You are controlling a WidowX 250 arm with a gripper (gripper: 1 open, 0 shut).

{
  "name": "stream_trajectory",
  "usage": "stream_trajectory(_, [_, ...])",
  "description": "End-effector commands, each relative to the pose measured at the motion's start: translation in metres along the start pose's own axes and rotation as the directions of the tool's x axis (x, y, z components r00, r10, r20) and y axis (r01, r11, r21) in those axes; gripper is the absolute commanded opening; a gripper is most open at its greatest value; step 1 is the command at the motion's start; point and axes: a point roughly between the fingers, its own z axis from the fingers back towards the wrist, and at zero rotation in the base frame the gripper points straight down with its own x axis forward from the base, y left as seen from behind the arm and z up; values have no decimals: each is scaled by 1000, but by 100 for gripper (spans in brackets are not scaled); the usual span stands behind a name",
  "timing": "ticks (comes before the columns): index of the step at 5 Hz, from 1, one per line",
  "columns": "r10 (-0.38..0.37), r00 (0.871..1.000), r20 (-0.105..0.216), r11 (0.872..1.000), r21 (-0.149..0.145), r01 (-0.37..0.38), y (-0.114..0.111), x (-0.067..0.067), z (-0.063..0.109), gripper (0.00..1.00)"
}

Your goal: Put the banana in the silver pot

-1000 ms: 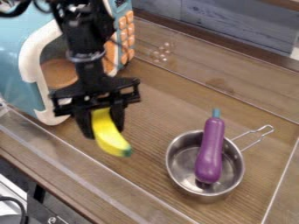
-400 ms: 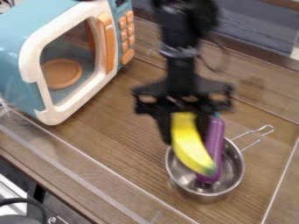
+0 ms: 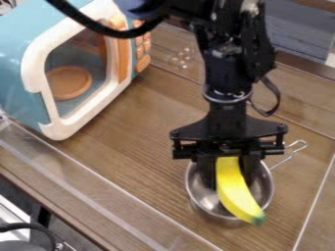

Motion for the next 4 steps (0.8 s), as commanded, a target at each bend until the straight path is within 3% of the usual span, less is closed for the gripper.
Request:
stream_trajectory(1, [-11,1000,12,1000,-17,11,-2,0,0,0])
stream_trajectory(2, [-15,1000,10,1000,-15,15,-1,-1,-4,0])
stream_trajectory(4, [-91,996,-3,996,-10,91,-1,7,3,0])
